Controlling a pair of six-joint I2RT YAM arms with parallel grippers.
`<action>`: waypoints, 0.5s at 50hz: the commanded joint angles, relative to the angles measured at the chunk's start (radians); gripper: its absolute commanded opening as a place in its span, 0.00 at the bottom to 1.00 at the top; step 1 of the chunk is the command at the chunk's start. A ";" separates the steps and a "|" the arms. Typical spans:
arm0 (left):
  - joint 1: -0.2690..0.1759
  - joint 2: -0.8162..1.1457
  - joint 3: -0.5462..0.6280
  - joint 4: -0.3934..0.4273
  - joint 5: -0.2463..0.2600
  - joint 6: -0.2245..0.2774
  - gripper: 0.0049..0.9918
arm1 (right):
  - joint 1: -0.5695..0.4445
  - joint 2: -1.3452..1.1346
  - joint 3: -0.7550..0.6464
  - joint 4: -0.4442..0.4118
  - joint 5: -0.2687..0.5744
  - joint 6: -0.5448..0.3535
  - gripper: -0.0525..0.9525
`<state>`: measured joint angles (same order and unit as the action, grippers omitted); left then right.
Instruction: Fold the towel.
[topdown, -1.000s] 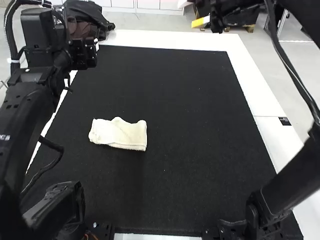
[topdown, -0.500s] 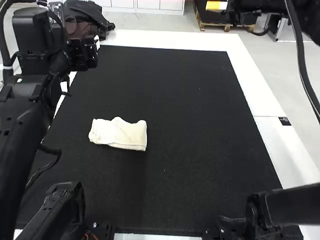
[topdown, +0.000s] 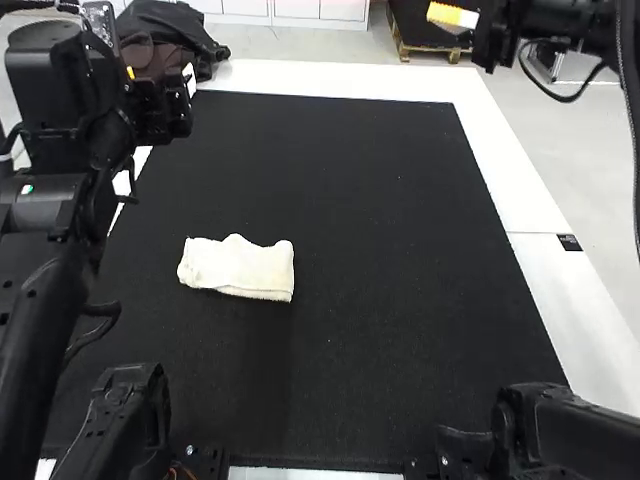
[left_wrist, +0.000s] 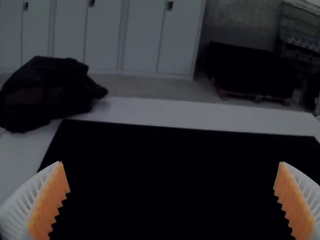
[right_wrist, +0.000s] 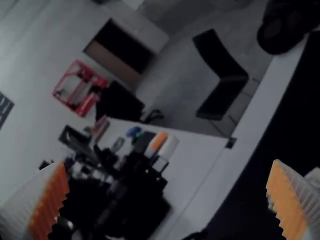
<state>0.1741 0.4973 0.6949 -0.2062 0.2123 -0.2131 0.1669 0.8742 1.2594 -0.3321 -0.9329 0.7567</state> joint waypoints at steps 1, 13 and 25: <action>-0.016 -0.040 0.000 0.005 0.018 -0.029 0.97 | -0.024 -0.041 0.000 -0.012 -0.040 0.027 0.97; -0.044 -0.109 -0.001 0.005 0.015 -0.043 0.97 | -0.041 -0.138 -0.020 -0.053 -0.053 0.016 0.97; -0.045 -0.200 -0.003 -0.006 0.010 -0.046 0.97 | -0.081 -0.265 -0.051 -0.071 -0.049 -0.011 0.97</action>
<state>0.1371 0.3439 0.6949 -0.2150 0.2169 -0.2489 0.1165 0.6609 1.2140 -0.4091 -0.9703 0.7658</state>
